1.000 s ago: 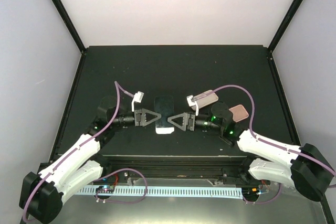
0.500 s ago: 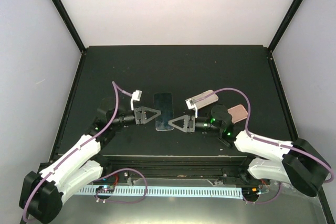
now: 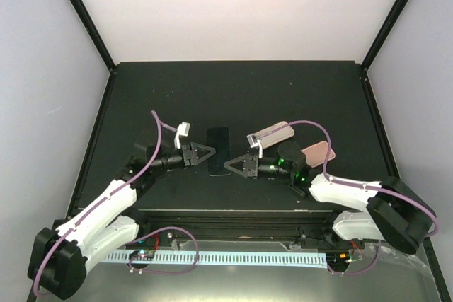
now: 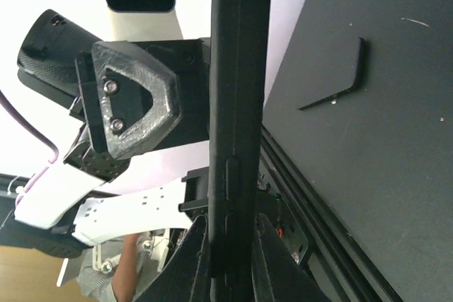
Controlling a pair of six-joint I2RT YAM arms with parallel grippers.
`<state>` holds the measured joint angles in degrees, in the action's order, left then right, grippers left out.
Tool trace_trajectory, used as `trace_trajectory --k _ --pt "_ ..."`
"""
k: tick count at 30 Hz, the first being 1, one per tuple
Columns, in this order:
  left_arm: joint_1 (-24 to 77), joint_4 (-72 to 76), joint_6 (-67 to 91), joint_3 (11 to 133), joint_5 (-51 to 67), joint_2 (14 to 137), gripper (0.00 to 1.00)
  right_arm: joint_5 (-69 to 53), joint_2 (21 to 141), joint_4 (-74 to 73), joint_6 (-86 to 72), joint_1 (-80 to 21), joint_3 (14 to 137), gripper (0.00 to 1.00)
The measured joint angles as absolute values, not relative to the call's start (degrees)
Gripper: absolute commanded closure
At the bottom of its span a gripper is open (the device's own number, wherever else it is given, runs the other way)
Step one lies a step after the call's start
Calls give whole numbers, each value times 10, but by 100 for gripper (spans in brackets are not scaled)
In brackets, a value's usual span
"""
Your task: Put the phone into the phone case
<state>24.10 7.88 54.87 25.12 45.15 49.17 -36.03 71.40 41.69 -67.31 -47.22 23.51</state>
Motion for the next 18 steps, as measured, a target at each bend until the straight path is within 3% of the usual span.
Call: trace_trajectory --k 7,9,12,18 --pt "236 30 523 251 434 496 33 -341 752 381 -678 -449 265 99" --pt "235 -6 505 253 417 495 18 -332 771 357 -667 -434 284 99" --pt "233 -69 479 266 383 495 3 -316 798 313 -641 -414 317 99" --pt "229 -153 440 295 313 475 1 -307 882 230 -589 -397 414 99"
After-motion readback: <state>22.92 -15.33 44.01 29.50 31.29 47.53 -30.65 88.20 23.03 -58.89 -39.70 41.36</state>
